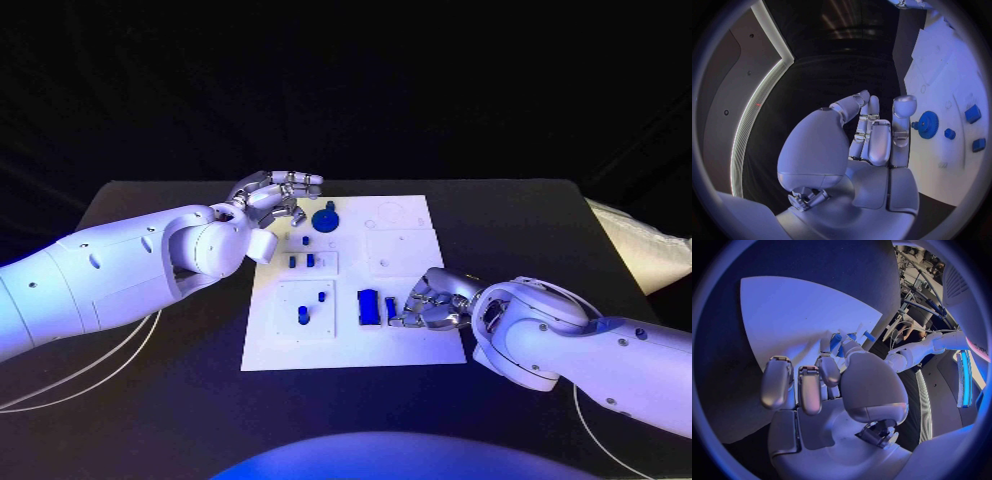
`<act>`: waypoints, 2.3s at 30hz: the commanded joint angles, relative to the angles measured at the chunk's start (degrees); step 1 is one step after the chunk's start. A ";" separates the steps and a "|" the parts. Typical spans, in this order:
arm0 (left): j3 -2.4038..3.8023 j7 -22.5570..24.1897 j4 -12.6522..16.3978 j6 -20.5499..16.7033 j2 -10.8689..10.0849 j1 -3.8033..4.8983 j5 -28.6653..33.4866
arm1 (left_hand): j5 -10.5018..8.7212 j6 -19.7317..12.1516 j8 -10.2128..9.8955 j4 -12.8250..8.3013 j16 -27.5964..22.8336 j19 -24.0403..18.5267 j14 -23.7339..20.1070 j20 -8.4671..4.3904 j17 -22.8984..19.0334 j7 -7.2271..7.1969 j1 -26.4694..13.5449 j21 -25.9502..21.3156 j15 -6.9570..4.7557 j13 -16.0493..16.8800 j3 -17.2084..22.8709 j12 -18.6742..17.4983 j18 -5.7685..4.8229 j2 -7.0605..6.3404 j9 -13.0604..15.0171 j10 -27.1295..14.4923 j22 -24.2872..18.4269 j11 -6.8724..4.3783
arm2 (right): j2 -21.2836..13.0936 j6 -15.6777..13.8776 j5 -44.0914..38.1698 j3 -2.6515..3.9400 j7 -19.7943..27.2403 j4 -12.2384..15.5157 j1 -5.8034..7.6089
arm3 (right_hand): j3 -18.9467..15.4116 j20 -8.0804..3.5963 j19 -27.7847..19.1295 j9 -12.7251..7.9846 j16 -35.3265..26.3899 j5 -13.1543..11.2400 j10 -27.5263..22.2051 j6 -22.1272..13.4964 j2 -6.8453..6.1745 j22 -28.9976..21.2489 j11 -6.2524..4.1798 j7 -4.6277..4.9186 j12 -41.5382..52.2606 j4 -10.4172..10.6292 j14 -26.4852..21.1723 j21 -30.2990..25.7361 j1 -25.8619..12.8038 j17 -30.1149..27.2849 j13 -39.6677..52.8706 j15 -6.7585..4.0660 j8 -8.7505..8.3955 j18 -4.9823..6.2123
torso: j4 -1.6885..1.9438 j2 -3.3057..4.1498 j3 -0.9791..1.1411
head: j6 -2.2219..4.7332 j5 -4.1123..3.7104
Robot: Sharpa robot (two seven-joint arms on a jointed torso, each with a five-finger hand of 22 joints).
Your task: Assemble the parts on the task board
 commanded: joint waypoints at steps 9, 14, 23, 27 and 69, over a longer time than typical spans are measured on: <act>0.03 0.36 0.09 0.93 0.20 0.01 0.12 | -0.03 -0.47 0.21 0.26 0.02 -0.41 -0.12 0.11 0.08 -0.02 -0.05 -0.17 0.10 -0.06 0.09 -0.16 -0.02 0.33 -0.06 -0.18 -0.06 -0.07 | 1.27 0.97 -2.09 0.00 -0.53 -1.91 -0.06 | -0.27 0.10 0.39 0.14 0.21 -0.71 0.26 -0.17 1.44 0.31 -0.02 0.13 0.17 -0.62 3.93 0.18 2.05 4.02 0.24 -0.36 -0.07 -0.80 | 0.00 -0.03 -0.05 | 0.02 0.04; 0.03 0.38 0.08 0.96 0.26 0.01 0.12 | -0.03 -0.47 0.21 0.26 0.02 -0.41 -0.12 0.11 0.08 -0.02 -0.05 -0.17 0.10 -0.06 0.09 -0.16 -0.02 0.33 -0.06 -0.18 -0.06 -0.07 | 2.03 0.53 -2.32 0.00 -0.23 -2.74 -0.09 | -0.32 0.08 0.39 0.15 0.20 -1.31 0.29 -0.18 1.77 0.32 -0.03 0.12 0.19 -0.81 3.93 0.18 2.41 4.02 0.30 -0.38 -0.08 -0.80 | 0.09 0.03 -0.02 | -0.01 0.11; 0.03 0.44 0.04 0.94 0.25 0.01 0.12 | -0.06 -0.54 0.27 0.30 -0.04 -0.50 -0.17 0.13 -0.02 0.01 -0.11 -0.42 0.12 -0.07 -0.01 -0.18 0.02 0.26 -0.11 -0.21 -0.23 -0.06 | 1.36 -2.80 1.57 0.00 4.23 -1.92 -0.11 | -1.87 0.17 0.01 0.04 -0.17 -1.15 -0.37 -0.68 1.47 -0.58 0.26 0.49 -1.27 0.04 3.79 -0.32 1.13 3.36 -0.69 -0.18 -0.42 -0.64 | -0.01 -0.07 -0.05 | 0.13 0.20; 0.03 0.84 0.00 0.77 0.25 0.01 0.20 | -0.21 -1.12 0.23 1.23 -0.34 -1.10 -0.47 0.36 -0.53 0.00 -1.33 -1.69 0.26 -0.77 -1.18 -1.05 0.17 0.12 -0.25 -0.62 -0.99 -0.16 | 0.49 -4.96 9.08 0.02 9.70 -1.57 0.44 | -3.41 0.66 -2.17 -0.34 -3.08 1.09 -3.27 -2.47 0.87 -5.45 0.98 1.31 -6.82 0.29 2.64 -3.19 0.91 -1.45 -4.67 0.40 -1.48 0.17 | 0.00 -0.14 -0.06 | 0.27 0.22; -0.48 7.44 -8.64 -3.70 3.46 -0.57 5.77 | 0.12 0.60 -13.96 14.44 -70.27 -35.00 -32.88 11.33 -59.39 2.48 -2.71 -45.11 10.54 -18.73 -17.51 -29.48 1.97 2.58 -2.75 -4.63 -44.35 6.06 | 12.72 7.41 65.81 0.22 50.16 -41.80 8.46 | 11.86 12.44 -22.85 -16.31 -80.44 -2.50 -20.66 -12.06 3.12 -59.87 10.94 9.54 -62.32 -10.93 -20.43 -66.88 6.92 -67.93 -66.94 12.12 -9.00 4.88 | -0.01 -8.59 0.01 | 4.04 2.16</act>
